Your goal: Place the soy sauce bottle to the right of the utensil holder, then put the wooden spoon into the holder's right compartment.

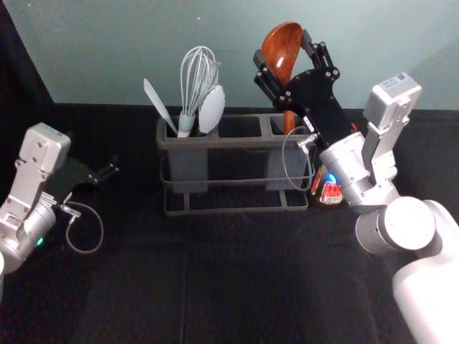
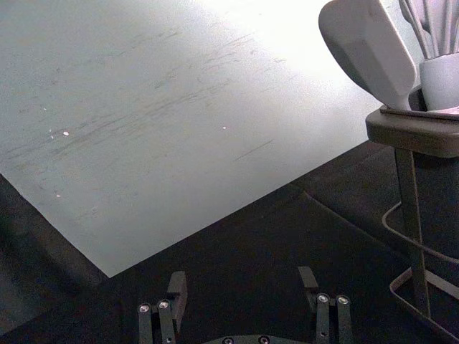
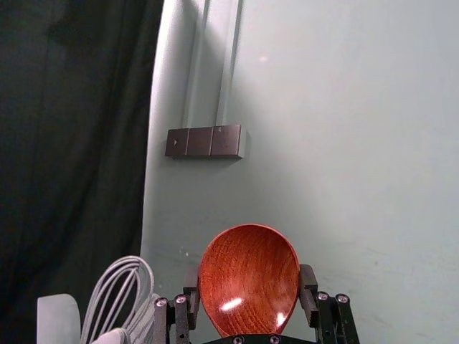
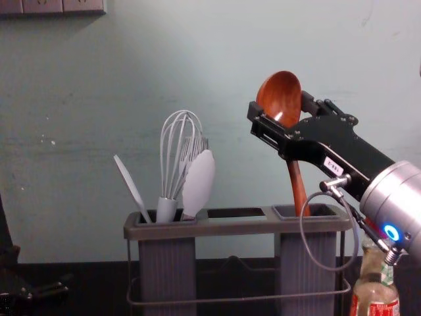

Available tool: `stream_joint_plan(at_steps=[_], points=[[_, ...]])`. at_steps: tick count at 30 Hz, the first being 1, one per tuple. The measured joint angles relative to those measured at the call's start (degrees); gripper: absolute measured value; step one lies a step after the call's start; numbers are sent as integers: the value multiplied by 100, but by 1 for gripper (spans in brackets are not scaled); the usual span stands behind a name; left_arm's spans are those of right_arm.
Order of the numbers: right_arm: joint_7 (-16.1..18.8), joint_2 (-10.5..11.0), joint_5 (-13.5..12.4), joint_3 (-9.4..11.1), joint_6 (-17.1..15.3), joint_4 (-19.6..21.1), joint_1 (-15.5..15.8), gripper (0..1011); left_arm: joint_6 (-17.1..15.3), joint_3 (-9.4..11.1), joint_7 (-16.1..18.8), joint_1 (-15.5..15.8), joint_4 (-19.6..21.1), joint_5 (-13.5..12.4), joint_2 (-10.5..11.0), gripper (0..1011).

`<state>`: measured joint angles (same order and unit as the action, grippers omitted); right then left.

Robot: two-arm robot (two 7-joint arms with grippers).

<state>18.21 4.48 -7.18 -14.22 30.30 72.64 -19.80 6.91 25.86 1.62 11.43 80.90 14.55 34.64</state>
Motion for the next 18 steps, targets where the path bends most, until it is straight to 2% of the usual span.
stream_joint_plan(at_steps=[18], points=[[32, -23, 18, 41, 111, -150, 134, 836, 0, 0, 0, 0, 0, 0, 0, 1011]])
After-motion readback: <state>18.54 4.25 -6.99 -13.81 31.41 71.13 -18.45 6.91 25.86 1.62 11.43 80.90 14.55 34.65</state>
